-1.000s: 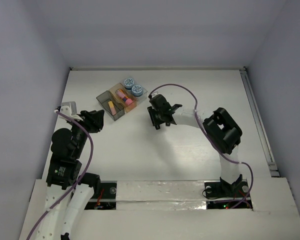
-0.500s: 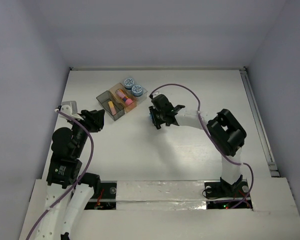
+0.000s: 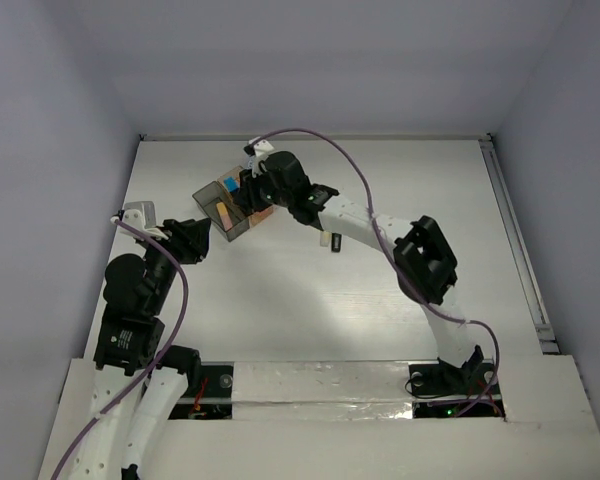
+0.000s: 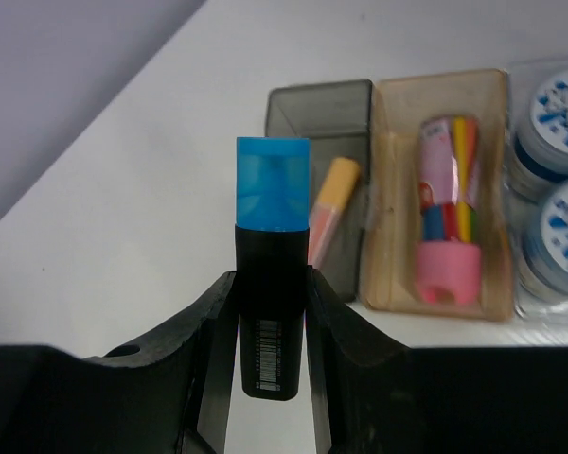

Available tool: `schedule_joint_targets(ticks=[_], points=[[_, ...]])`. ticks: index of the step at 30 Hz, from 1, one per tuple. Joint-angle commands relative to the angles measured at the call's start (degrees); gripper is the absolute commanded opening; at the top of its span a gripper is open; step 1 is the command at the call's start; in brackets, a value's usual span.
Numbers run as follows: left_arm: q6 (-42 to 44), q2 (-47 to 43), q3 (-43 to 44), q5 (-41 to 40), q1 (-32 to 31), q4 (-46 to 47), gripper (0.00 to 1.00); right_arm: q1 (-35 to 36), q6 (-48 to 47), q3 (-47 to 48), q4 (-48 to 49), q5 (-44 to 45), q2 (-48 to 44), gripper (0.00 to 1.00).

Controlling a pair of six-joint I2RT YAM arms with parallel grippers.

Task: Sort the stationery into containers
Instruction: Place the pen in the storage box.

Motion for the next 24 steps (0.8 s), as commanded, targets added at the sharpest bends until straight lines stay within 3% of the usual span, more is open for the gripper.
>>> schedule_joint_targets(ticks=[1, 10, 14, 19, 24], points=[[0.28, 0.52, -0.31, 0.80, 0.26, 3.03, 0.35, 0.92, -0.14, 6.54, 4.67, -5.18, 4.89, 0.24], [0.36, 0.17, -0.32, 0.72, 0.26, 2.95, 0.35, 1.53, 1.28, 25.44, 0.55, -5.81, 19.12, 0.26], [0.36, 0.43, -0.32, 0.89, 0.26, 3.04, 0.35, 2.06, 0.75, 26.32, 0.64, -3.70, 21.06, 0.32], [0.28, 0.87, -0.32, 0.89, 0.26, 3.12, 0.35, 2.06, 0.75, 25.72, 1.24, -1.50, 21.16, 0.69], [0.36, 0.78, -0.32, 0.63, 0.26, 3.04, 0.35, 2.06, 1.19, 20.66, 3.00, -0.45, 14.77, 0.71]])
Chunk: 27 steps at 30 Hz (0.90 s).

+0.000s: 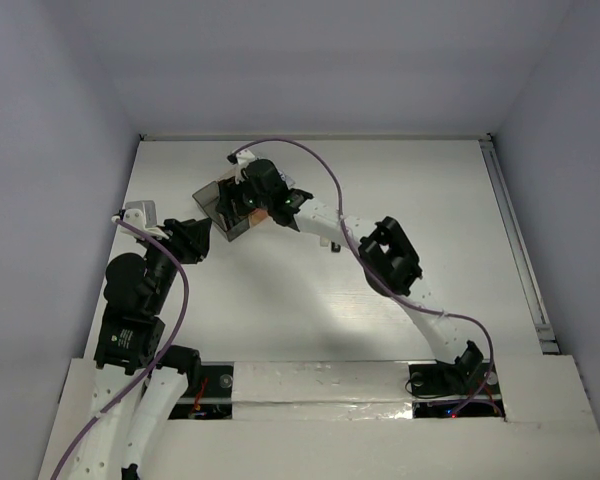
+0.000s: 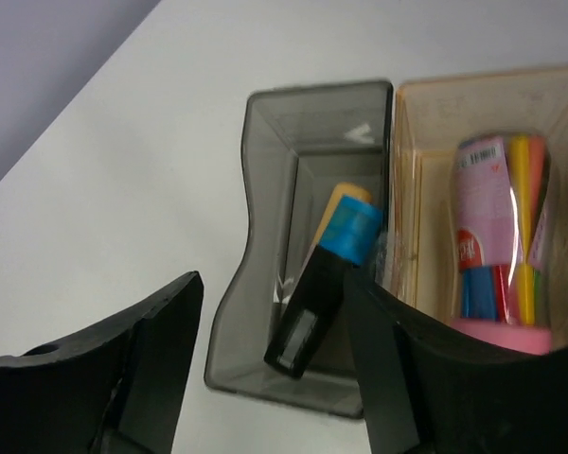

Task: Sort the stationery into containers
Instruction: Place the pen in the storage box, then pick up the pen from the center of the board.

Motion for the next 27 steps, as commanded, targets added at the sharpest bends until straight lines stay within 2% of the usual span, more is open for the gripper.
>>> schedule_joint_targets(ticks=[1, 2, 3, 4, 5, 6, 7, 9, 10, 11, 14, 15, 18, 19, 27], points=[[0.28, 0.63, -0.16, 0.43, 0.26, 2.90, 0.35, 0.55, 0.40, -4.92, 5.16, 2.44, -9.03, 0.66], [0.36, 0.63, -0.25, 0.52, 0.26, 2.82, 0.35, 0.55, -0.30, -7.99, 6.66, 5.84, -11.66, 0.57], [0.28, 0.28, -0.25, 0.69, 0.26, 2.82, 0.35, 0.55, -0.82, -11.59, 7.46, 7.96, -14.65, 0.25], [0.28, 0.02, -0.34, 0.61, 0.26, 2.64, 0.35, 0.55, -1.44, -20.68, 8.42, 9.81, -21.03, 0.09], [0.28, -0.33, -0.25, 0.52, 0.26, 2.55, 0.35, -0.40, -2.14, -25.81, 10.00, 14.35, -24.23, 0.01], [0.28, -0.34, -0.16, 0.43, 0.26, 2.55, 0.35, -1.20, -1.45, -30.48, 9.93, 15.70, -27.13, 0.00], [0.36, -0.25, -0.16, 0.43, 0.26, 2.64, 0.35, -2.33, -0.49, -39.14, 9.32, 16.24, -32.12, 0.00], [0.28, -0.33, -0.25, 0.87, 0.26, 2.64, 0.35, -5.94, 3.02, -50.32, 7.65, 16.68, -37.67, 0.00], [0.28, -0.51, -0.34, 0.87, 0.26, 2.64, 0.35, -7.17, 3.04, -50.39, 7.64, 16.86, -37.70, 0.00], [0.28, -0.77, -0.25, 0.78, 0.26, 2.55, 0.35, -9.18, 3.65, -54.82, 5.47, 17.64, -39.79, 0.01], [0.36, 0.45, -0.16, 0.60, -0.36, 2.73, 0.35, -11.13, 3.74, -59.24, 1.25, 19.93, -43.05, 0.11], [0.28, 0.63, -0.25, 1.30, -0.36, 2.82, 0.35, -11.83, 3.65, -59.61, 0.79, 20.20, -43.59, 0.25], [0.19, 0.63, -0.34, 1.31, -0.36, 3.26, 0.35, -11.84, 2.16, -57.78, -2.64, 22.74, -42.55, 0.43], [0.28, 0.81, -0.34, 1.13, -0.36, 3.26, 0.35, -11.84, 1.81, -57.07, -3.16, 22.31, -41.84, 0.47], [0.28, 0.98, -0.16, 0.87, 0.17, 2.82, 0.35, -11.84, 2.51, -53.38, -3.61, 19.76, -35.86, 0.48]])
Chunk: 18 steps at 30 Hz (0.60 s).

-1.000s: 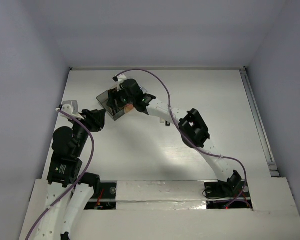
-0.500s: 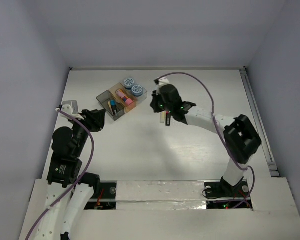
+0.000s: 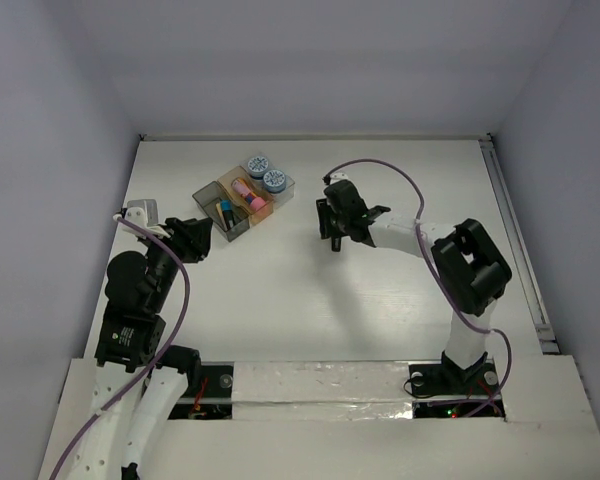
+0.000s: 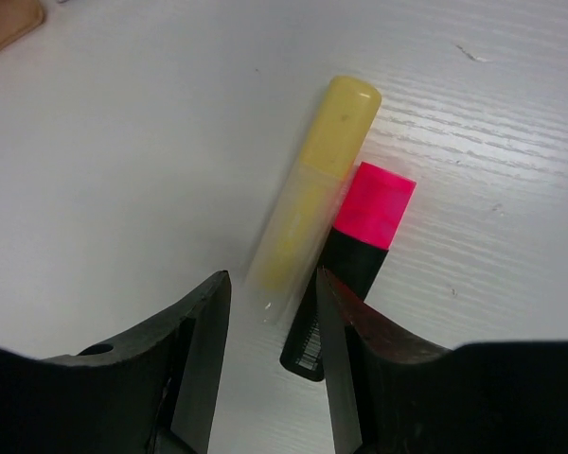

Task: Sort the stationery into containers
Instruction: Pick up the pen from the center of the board.

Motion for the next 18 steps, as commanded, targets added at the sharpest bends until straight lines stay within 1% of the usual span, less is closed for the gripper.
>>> schedule_joint_targets(ticks=[1, 9, 14, 18], points=[[0.28, 0.31, -0.29, 0.71, 0.19, 2.55, 0.35, 0.10, 0.24, 2.95, 0.50, -0.57, 1.43, 0.47], [0.28, -0.13, -0.29, 0.98, 0.19, 2.64, 0.35, 0.10, -0.20, 7.25, -2.05, 0.31, 6.43, 0.47], [0.28, 0.13, -0.21, 1.24, 0.19, 2.64, 0.35, 0.10, -0.11, 8.31, -2.14, 0.22, 8.99, 0.47], [0.45, 0.13, 0.06, -0.16, 0.19, 2.29, 0.35, 0.10, 0.06, 8.49, -2.05, 1.10, 10.22, 0.47]])
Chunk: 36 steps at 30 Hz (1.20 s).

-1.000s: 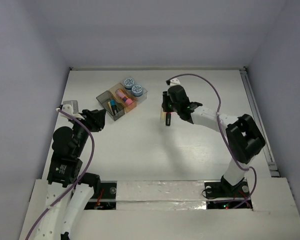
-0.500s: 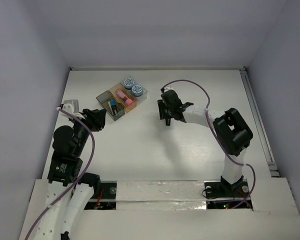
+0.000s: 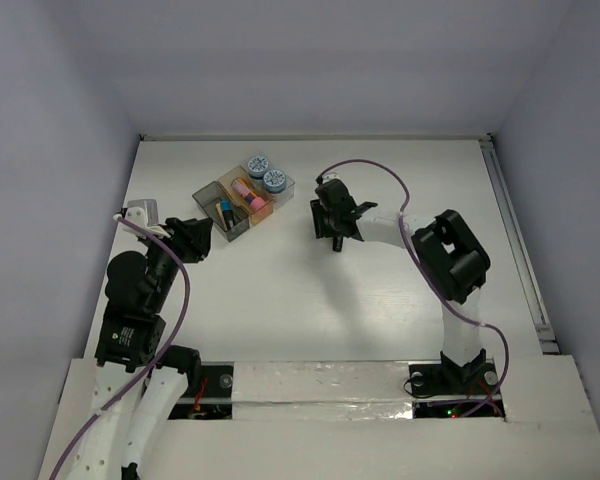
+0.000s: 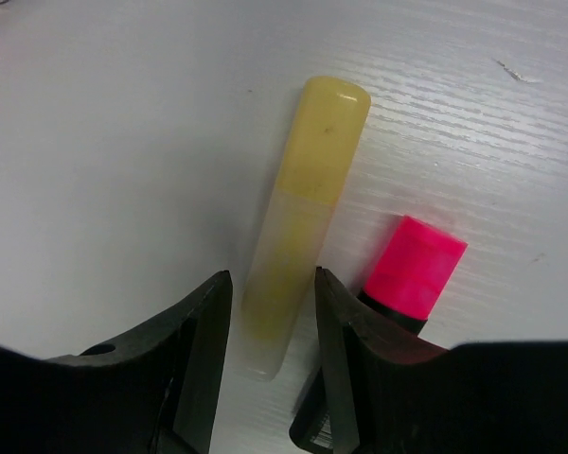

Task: Sort the stationery into containers
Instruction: Pick up the pen from the center of the board, then place the pen in the storage box.

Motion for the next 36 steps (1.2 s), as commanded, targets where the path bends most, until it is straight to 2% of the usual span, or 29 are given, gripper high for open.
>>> schedule_joint_targets(ticks=[1, 6, 9, 10, 13, 19, 21, 26, 27, 36], points=[[0.54, 0.26, -0.03, -0.01, 0.17, 2.31, 0.35, 0.03, 0.02, 2.04, -0.32, 1.38, 1.17, 0.47], [0.37, 0.26, -0.12, 0.26, 0.17, 2.58, 0.35, 0.03, -0.95, 2.66, -1.11, 3.58, 1.52, 0.47], [0.45, 0.18, -0.21, 0.69, 0.17, 2.49, 0.35, 0.03, -1.83, 4.15, -2.08, 4.89, 2.14, 0.36], [0.37, -0.17, -0.21, 0.52, 0.17, 2.49, 0.35, 0.03, -1.92, 3.98, -1.82, 5.08, 1.88, 0.27], [0.36, 0.35, -0.12, 0.34, 0.17, 2.58, 0.35, 0.03, -1.92, 1.70, 1.42, 3.33, -1.28, 0.16], [0.45, 0.26, -0.03, 0.34, 0.70, 2.58, 0.35, 1.43, -2.36, -0.94, 8.02, -0.01, -7.95, 0.15], [0.36, 0.53, -0.12, 0.78, 0.70, 2.58, 0.35, 2.57, -1.57, -0.33, 11.01, -4.64, -8.06, 0.15], [0.37, 0.43, -0.03, 0.34, 0.70, 2.58, 0.35, 7.05, -0.26, 9.57, 12.16, -10.03, -2.89, 0.15], [0.45, 0.52, -0.03, 0.43, 0.70, 2.49, 0.35, 7.06, 0.10, 11.43, 12.42, -13.35, -1.91, 0.15], [0.63, -0.61, 0.06, -0.27, 0.70, 2.23, 0.35, 9.87, 4.23, 29.70, 18.05, -23.47, 12.22, 0.17]])
